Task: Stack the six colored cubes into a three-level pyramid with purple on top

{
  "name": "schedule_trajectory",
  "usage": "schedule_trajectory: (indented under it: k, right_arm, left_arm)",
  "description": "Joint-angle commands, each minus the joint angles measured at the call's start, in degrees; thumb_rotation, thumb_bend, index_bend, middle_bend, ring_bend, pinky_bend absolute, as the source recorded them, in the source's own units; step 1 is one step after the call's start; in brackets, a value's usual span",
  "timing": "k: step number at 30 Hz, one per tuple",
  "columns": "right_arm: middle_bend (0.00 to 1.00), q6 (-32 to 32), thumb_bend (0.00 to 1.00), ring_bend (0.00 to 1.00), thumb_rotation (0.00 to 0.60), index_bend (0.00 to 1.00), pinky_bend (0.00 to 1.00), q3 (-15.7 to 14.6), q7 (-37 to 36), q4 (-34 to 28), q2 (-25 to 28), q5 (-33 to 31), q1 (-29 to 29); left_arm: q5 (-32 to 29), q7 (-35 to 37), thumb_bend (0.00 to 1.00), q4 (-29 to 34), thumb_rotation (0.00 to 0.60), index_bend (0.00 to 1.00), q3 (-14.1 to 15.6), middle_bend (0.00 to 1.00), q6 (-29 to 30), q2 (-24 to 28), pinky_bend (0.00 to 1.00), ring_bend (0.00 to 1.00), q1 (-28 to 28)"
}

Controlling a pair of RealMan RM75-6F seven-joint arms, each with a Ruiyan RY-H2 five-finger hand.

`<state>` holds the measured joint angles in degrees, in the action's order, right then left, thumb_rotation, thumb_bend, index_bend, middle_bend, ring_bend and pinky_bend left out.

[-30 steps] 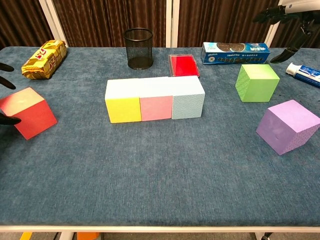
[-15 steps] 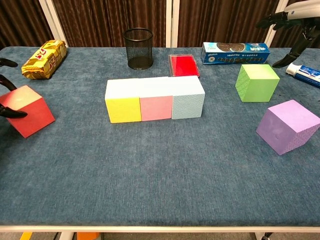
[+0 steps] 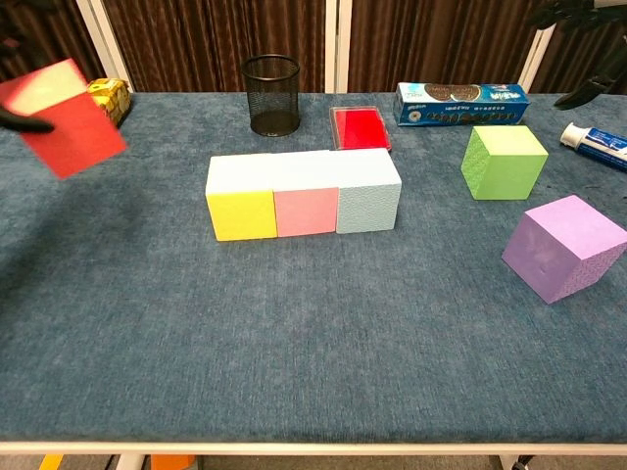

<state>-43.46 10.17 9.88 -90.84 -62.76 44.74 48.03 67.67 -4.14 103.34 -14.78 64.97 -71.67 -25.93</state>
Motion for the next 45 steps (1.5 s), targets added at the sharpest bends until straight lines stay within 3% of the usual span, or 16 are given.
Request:
schedule_trajectory:
  k: [1,9,19,30,45]
  right_arm:
    - [0.00,0.59,0.07,0.00,0.600,0.00,0.00,0.36,-1.69,0.65,0.61,-0.17,-0.67]
    - [0.00,0.84,0.07,0.00,0.600,0.00,0.00,2.11,-6.93,1.60,3.07,2.61,-2.83]
    - [0.00,1.37,0.07,0.00,0.600,0.00,0.00,2.57,-10.45,2.61,4.09,5.17,-4.74]
    - [0.00,1.86,0.07,0.00,0.600,0.00,0.00,2.77,-12.42,3.45,3.74,6.93,-5.73]
    - [0.00,3.07,0.07,0.00,0.600,0.00,0.00,2.78,-14.02,5.31,3.09,8.06,-6.39]
  left_arm:
    - [3.75,4.01,0.30,1.47,0.600,0.09,-1.13,0.54,-6.12,2.92,0.15,0.13,-4.48]
    - [0.40,4.30,0.30,-1.72,0.600,0.09,-2.97,0.54,-13.74,-0.39,0.15,0.13,-12.15]
    - [-3.17,1.64,0.30,-6.67,0.600,0.09,-3.09,0.55,-17.69,-5.03,0.15,0.16,-18.58]
    - [-5.75,-4.25,0.30,-8.29,0.600,0.09,-1.45,0.57,-15.05,-7.78,0.13,0.17,-20.97]
    - [-5.36,-2.89,0.30,-9.06,0.600,0.09,-0.32,0.57,-16.50,-8.20,0.13,0.18,-22.94]
